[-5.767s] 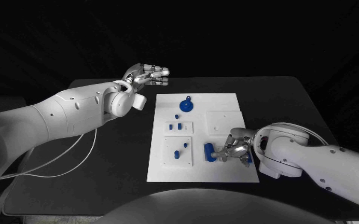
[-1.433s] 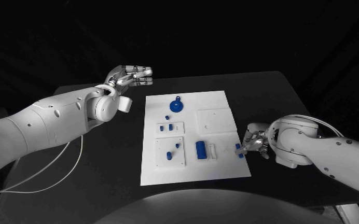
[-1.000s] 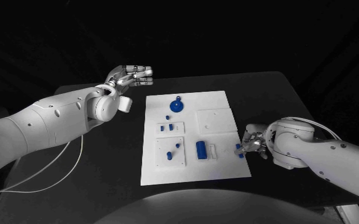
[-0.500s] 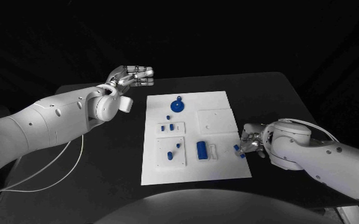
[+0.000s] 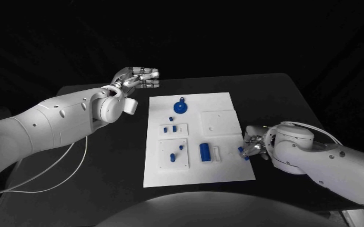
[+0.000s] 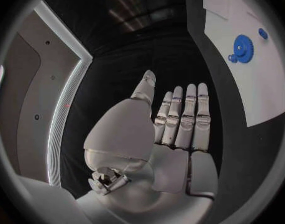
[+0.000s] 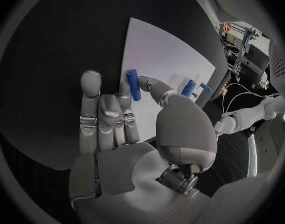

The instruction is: Assemble the parts on the task board

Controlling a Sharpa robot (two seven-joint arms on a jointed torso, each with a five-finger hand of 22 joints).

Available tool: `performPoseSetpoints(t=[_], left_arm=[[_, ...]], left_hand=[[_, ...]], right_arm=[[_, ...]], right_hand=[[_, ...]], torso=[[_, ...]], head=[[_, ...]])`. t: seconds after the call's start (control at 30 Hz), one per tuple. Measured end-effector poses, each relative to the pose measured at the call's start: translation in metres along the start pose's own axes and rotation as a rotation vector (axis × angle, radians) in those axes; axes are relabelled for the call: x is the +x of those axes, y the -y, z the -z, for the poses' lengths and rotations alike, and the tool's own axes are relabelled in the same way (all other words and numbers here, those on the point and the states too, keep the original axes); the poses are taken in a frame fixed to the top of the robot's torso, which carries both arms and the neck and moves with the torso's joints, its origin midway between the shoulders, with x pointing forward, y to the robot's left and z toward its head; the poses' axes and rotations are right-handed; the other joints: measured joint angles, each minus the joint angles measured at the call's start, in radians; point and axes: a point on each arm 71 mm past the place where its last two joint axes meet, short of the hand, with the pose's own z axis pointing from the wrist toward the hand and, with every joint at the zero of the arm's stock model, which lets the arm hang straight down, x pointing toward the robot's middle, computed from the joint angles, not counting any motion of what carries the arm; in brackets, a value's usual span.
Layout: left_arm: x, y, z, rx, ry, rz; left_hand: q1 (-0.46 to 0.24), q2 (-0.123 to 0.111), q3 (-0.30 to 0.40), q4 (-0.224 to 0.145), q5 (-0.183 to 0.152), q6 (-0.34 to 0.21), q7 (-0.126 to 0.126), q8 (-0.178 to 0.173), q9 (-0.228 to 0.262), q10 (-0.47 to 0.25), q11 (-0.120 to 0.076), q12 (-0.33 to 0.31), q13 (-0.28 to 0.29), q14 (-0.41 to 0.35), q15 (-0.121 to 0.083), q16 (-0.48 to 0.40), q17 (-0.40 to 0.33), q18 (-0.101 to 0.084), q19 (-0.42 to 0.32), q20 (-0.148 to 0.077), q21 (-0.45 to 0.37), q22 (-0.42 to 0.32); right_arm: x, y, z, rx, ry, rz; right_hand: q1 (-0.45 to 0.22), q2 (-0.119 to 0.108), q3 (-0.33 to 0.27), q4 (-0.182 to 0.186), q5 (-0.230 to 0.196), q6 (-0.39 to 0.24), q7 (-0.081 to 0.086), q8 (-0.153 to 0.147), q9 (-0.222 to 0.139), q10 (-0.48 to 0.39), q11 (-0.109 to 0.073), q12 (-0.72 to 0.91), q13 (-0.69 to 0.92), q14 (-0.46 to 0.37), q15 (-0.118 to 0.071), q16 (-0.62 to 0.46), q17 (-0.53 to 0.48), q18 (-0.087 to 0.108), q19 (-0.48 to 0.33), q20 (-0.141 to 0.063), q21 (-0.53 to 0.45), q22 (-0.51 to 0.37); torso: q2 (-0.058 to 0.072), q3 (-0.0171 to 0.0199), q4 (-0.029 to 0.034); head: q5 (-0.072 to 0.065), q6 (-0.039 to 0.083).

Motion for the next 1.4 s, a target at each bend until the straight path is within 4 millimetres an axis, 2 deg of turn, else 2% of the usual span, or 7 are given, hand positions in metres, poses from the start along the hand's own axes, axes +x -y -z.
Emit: performPoseSetpoints(t=[0.5, 0.57, 0.6, 0.63, 0.7, 0.83, 1.4], left_arm=[[0.0, -0.001, 0.0, -0.009, -0.006, 0.001], [0.0, -0.001, 0.0, -0.01, -0.007, 0.001], [0.0, -0.001, 0.0, -0.011, -0.007, 0.002], [0.0, -0.001, 0.0, -0.011, -0.007, 0.002], [0.0, -0.001, 0.0, -0.012, -0.009, 0.002], [0.0, -0.001, 0.0, -0.014, -0.012, 0.003], [0.001, -0.002, 0.0, -0.028, -0.023, 0.0]], left_hand=[[0.0, 0.0, 0.003, 0.003, 0.0, 0.004, 0.004, 0.0, 0.0, -0.004, -0.004, 0.0, 0.0, 0.0, 0.0, 0.0, 0.0, 0.0, 0.0, 0.0, 0.0, 0.0], [0.0, 0.0, 0.003, 0.003, 0.0, 0.004, 0.004, 0.0, 0.0, -0.004, -0.004, 0.0, 0.0, 0.0, 0.0, 0.0, 0.0, 0.0, 0.0, 0.0, 0.0, 0.0], [0.0, 0.0, 0.003, 0.003, 0.0, 0.004, 0.004, 0.0, 0.0, -0.006, -0.001, 0.0, 0.0, 0.0, 0.0, 0.0, 0.0, 0.0, 0.0, 0.0, 0.0, 0.0], [0.0, 0.0, 0.003, 0.003, 0.0, 0.004, 0.004, 0.0, 0.0, -0.006, -0.001, 0.0, 0.0, 0.0, 0.0, 0.0, 0.0, 0.0, 0.0, 0.0, 0.0, 0.0], [0.0, 0.0, 0.003, 0.003, 0.0, 0.004, 0.004, 0.0, 0.0, -0.007, 0.0, 0.0, 0.0, 0.0, 0.0, 0.0, 0.0, 0.0, 0.0, 0.0, 0.0, 0.0], [0.0, 0.0, 0.002, 0.003, 0.0, 0.004, 0.004, 0.0, 0.0, -0.007, 0.0, 0.0, 0.0, 0.0, 0.0, 0.0, 0.0, 0.0, 0.0, 0.0, 0.0, 0.0], [0.0, 0.0, 0.003, 0.008, 0.0, -0.041, 0.02, 0.0, -0.002, -0.018, 0.003, 0.0, 0.0, -0.004, 0.004, 0.0, 0.0, 0.0, -0.003, 0.004, 0.0, 0.0]], right_arm=[[0.005, -0.011, 0.003, -0.032, -0.039, -0.116], [0.004, -0.014, 0.003, -0.043, -0.049, -0.132], [0.003, -0.017, 0.004, -0.05, -0.053, -0.142], [0.001, -0.019, 0.004, -0.056, -0.057, -0.151], [-0.002, -0.023, 0.005, -0.07, -0.067, -0.173], [-0.003, -0.032, 0.005, -0.092, -0.094, -0.211], [-0.003, -0.05, 0.001, -0.125, -0.14, -0.266]], right_hand=[[-0.017, 0.017, 0.003, 0.003, 0.006, 0.003, 0.013, -0.014, -0.012, 0.004, -0.001, -0.001, -0.014, 0.0, 0.002, 0.0, 0.006, 0.011, 0.0, 0.0, -0.002, 0.03], [-0.018, 0.018, 0.003, 0.003, 0.006, 0.007, 0.01, -0.006, -0.177, 0.004, -0.001, -0.001, -0.015, 0.001, 0.002, 0.0, 0.006, 0.011, 0.0, 0.0, -0.006, 0.03], [-0.02, 0.02, 0.001, -0.003, 0.007, 0.009, 0.009, -0.004, -0.367, 0.004, -0.001, -0.001, -0.017, 0.001, 0.002, 0.0, 0.006, 0.011, 0.0, 0.0, -0.008, 0.03], [-0.02, 0.02, 0.009, -0.013, 0.007, 0.009, 0.009, -0.004, -0.4, 0.004, -0.001, -0.001, -0.017, 0.001, 0.002, 0.0, 0.006, 0.011, 0.0, 0.0, -0.008, 0.03], [-0.02, 0.02, 0.108, -0.122, 0.011, 0.009, 0.009, -0.015, -0.494, 0.003, -0.001, -0.001, -0.017, 0.0, 0.002, 0.0, 0.006, 0.012, 0.0, 0.0, -0.014, 0.03], [0.016, 0.055, 0.121, -0.143, 0.02, 0.006, 0.006, -0.008, -0.49, 0.013, -0.014, -0.004, -0.019, 0.001, 0.002, 0.0, 0.006, 0.026, 0.0, 0.0, -0.014, 0.031], [-0.009, 0.05, 0.044, -0.134, -0.013, 0.019, 0.002, -0.008, -0.493, 0.011, -0.011, -0.01, -0.028, 0.001, 0.002, -0.004, 0.006, 0.026, 0.0, 0.0, -0.035, 0.037]], torso=[[0.0, 0.0003, 0.0], [0.0, 0.0003, 0.0], [0.0, 0.0003, 0.0], [0.0, 0.0003, 0.0001], [0.0, 0.0001, 0.0003], [0.0, 0.0001, 0.0008], [0.0, -0.0004, -0.0003]], head=[[0.01, 0.0], [0.011, 0.0], [0.012, 0.0], [0.013, 0.0], [0.013, 0.0], [0.014, 0.0], [0.022, 0.0]])
